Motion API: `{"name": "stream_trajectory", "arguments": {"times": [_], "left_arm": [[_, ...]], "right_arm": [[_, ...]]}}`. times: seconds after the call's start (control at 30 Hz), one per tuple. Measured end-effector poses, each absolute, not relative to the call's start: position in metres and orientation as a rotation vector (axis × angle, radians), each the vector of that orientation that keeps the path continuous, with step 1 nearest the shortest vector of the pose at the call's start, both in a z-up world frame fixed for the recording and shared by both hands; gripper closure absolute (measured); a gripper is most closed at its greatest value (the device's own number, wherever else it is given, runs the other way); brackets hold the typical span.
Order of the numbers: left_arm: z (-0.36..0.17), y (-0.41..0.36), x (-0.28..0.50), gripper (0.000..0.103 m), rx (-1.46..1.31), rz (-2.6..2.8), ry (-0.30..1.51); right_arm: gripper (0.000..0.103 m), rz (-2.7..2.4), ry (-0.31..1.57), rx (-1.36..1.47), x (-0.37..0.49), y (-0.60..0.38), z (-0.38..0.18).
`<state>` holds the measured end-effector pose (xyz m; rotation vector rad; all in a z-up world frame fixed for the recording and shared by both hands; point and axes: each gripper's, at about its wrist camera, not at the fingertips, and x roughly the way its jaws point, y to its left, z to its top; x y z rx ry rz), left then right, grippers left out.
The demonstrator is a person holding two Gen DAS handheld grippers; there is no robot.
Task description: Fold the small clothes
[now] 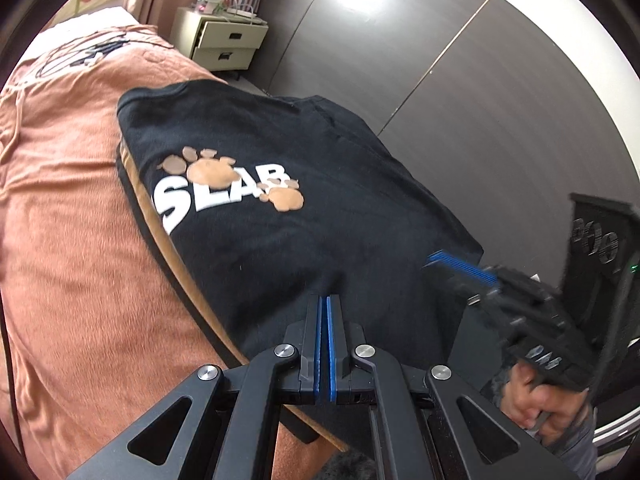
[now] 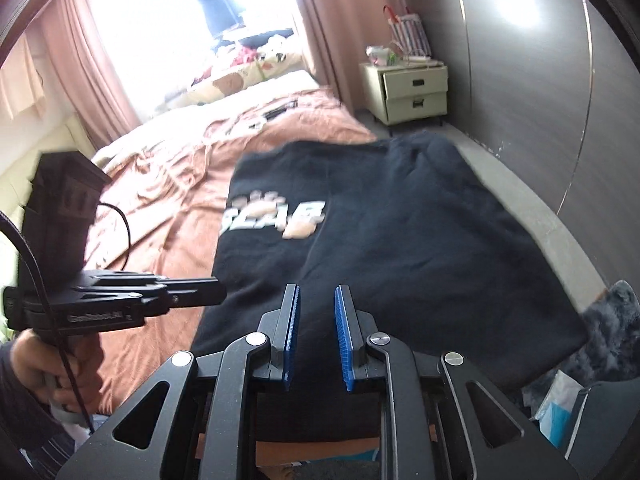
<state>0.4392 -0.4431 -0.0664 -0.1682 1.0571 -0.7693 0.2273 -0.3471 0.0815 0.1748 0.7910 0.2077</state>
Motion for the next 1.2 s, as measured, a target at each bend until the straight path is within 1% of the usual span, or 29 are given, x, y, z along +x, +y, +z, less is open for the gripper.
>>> {"name": "stream_trajectory", "arguments": {"times": [0.17, 0.4, 0.6, 0.87, 0.9, 0.93, 0.97, 1.0, 1.03, 1.07, 1.1, 1.17, 1.2], "left_arm": [[-0.068, -0.443, 0.426, 0.101, -0.157, -0.791, 1.058], [-0.067, -0.438, 0.408, 0.101, -0.138, -0.781, 1.074], [-0.045, -0.420, 0.387, 0.101, -0.120, -0.775, 1.047], [0.003, -0.380, 0.354, 0.101, -0.118, -0.729, 0.960], [0.009, -0.376, 0.351, 0.101, -0.117, -0.719, 0.947], [0.015, -0.371, 0.347, 0.100, -0.115, -0.710, 0.935], [0.022, -0.364, 0.342, 0.096, -0.114, -0.701, 0.922], [0.028, -0.357, 0.338, 0.092, -0.112, -0.690, 0.911], [0.034, -0.351, 0.334, 0.083, -0.111, -0.680, 0.898], [0.040, -0.345, 0.330, 0.071, -0.110, -0.671, 0.886], [0.047, -0.338, 0.326, 0.064, -0.109, -0.661, 0.870], [0.061, -0.324, 0.316, 0.038, -0.109, -0.646, 0.829], [0.069, -0.316, 0.311, 0.032, -0.107, -0.640, 0.809]], "right_arm": [[0.088, 0.219, 0.862, 0.131, 0.210, -0.333, 0.052], [0.088, 0.228, 0.875, 0.168, 0.184, -0.329, 0.044], [0.088, 0.200, 0.845, 0.170, 0.160, -0.330, 0.070], [0.087, 0.123, 0.766, 0.177, 0.116, -0.322, 0.115], [0.080, 0.117, 0.761, 0.185, 0.110, -0.321, 0.121], [0.069, 0.112, 0.753, 0.192, 0.105, -0.320, 0.128], [0.062, 0.103, 0.734, 0.189, 0.097, -0.317, 0.137], [0.043, 0.090, 0.716, 0.179, 0.091, -0.314, 0.145], [0.026, 0.075, 0.699, 0.165, 0.084, -0.310, 0.152], [0.021, 0.060, 0.683, 0.149, 0.076, -0.305, 0.160], [0.018, 0.048, 0.677, 0.135, 0.073, -0.300, 0.166], [0.015, 0.023, 0.672, 0.111, 0.064, -0.289, 0.176], [0.010, 0.012, 0.667, 0.105, 0.060, -0.284, 0.180]]}}
